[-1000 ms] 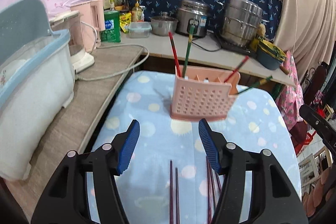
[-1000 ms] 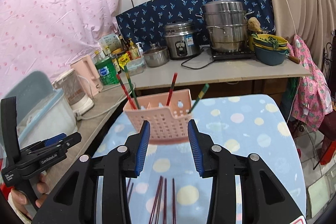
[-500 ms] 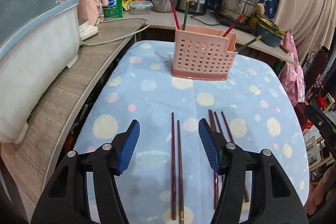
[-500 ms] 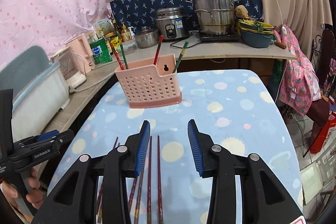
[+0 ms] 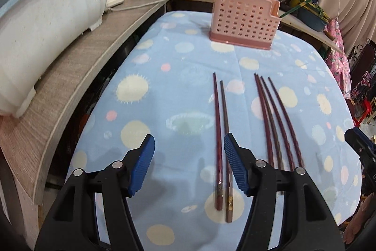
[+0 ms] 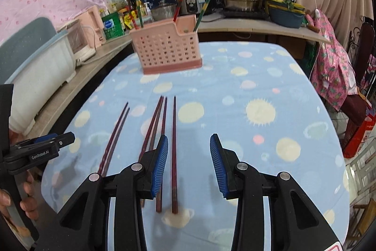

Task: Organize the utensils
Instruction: 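Move both open tools back down over the remaining chopsticks, then close the right tool on a dark red chopstick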

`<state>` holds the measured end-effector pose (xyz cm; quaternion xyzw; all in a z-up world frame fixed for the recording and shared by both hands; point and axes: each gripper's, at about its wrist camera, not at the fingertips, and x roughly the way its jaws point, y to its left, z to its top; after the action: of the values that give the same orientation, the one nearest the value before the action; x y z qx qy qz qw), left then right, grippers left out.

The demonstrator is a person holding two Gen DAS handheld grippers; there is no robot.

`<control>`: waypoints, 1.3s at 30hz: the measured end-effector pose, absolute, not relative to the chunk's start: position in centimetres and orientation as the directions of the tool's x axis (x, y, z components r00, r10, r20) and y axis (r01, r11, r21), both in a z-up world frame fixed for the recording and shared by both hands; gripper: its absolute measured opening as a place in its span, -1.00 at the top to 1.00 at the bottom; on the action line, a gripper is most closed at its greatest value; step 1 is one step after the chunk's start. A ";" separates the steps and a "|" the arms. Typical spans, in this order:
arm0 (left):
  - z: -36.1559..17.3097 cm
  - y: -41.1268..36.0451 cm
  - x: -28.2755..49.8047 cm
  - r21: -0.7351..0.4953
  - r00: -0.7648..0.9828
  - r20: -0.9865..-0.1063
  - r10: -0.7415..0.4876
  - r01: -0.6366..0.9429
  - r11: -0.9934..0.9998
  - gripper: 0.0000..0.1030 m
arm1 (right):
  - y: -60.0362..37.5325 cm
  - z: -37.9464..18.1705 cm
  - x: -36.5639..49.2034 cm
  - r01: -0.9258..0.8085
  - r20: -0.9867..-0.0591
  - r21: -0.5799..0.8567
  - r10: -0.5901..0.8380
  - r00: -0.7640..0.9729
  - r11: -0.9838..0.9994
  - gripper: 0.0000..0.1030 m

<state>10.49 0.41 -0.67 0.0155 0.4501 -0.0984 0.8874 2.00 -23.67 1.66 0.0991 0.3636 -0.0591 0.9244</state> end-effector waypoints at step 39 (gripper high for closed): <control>-7.1 -1.5 8.1 -0.019 0.461 -0.877 -0.138 0.254 0.967 -0.14 | -21.3 -5.5 1.7 0.158 -0.793 0.127 0.005 0.610 0.979 0.45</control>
<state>8.14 -1.46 -7.11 0.0571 0.5062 -0.1148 0.8528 1.67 -21.30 -5.54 0.0924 0.4397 -0.0429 0.8923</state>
